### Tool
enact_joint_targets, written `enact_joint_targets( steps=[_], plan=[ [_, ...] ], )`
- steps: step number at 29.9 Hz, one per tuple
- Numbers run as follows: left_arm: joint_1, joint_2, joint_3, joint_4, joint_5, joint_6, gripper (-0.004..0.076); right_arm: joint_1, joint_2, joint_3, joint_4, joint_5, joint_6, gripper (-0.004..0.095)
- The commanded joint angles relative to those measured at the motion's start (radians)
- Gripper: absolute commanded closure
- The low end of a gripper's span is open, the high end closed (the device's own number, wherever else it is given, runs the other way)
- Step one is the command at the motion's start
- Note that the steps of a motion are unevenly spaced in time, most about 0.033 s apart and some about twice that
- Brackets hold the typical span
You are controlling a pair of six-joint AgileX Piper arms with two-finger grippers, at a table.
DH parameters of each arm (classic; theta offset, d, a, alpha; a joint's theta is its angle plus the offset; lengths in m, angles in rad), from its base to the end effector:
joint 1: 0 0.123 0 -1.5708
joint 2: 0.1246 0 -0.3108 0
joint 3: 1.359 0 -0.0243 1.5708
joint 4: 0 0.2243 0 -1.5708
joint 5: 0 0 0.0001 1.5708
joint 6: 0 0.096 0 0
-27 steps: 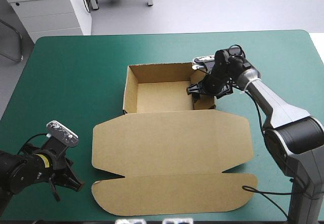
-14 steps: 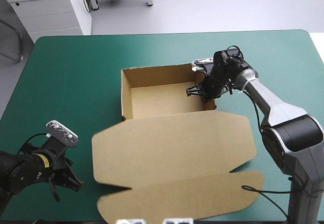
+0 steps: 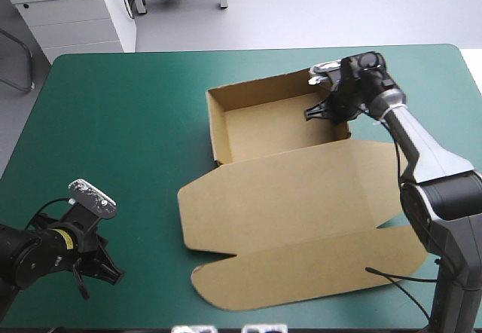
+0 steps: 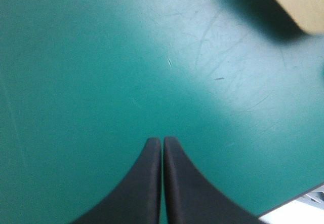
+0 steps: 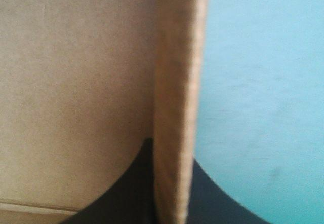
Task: Fold the box
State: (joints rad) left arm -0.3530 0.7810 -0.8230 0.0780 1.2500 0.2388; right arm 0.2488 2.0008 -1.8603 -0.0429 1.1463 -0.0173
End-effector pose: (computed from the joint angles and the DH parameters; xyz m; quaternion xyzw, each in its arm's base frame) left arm 0.0673 -0.0172 0.3343 0.2876 0.9306 0.0260 0.2248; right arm 0.4116 0.1007 0.3101 -0.1354 0.9732 0.0006 0.1857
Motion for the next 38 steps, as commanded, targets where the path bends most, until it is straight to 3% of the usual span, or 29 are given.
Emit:
enact_joint_targets(
  steps=[1, 9, 16, 24, 32, 35, 38],
  plan=[
    [-0.003, -0.003, -0.023, 0.0, 0.03, -0.012, 0.0731, -0.125, -0.063, -0.089, -0.026, 0.012, -0.029, 0.0927],
    [-0.003, -0.003, -0.023, 0.0, 0.028, -0.012, 0.0731, -0.434, -0.063, -0.112, -0.028, 0.054, -0.037, 0.0927],
    [-0.003, -0.003, -0.023, 0.0, 0.027, -0.012, 0.0731, -0.616, -0.061, -0.112, -0.024, 0.038, -0.065, 0.0927],
    [-0.003, -0.003, -0.023, 0.0, 0.023, -0.012, 0.0731, -0.691, -0.06, -0.112, 0.001, 0.03, -0.094, 0.0927],
    [-0.003, -0.003, -0.023, -0.002, 0.027, -0.012, 0.0731, -0.693, -0.06, -0.112, 0.024, 0.032, -0.123, 0.0908],
    [-0.003, -0.003, -0.023, -0.004, 0.027, -0.012, 0.0731, -0.695, -0.06, -0.112, 0.02, 0.032, -0.125, 0.0763],
    [-0.003, -0.003, -0.023, -0.004, 0.029, -0.012, 0.0731, -0.702, -0.06, -0.112, 0.017, 0.036, -0.128, 0.0399]
  ],
)
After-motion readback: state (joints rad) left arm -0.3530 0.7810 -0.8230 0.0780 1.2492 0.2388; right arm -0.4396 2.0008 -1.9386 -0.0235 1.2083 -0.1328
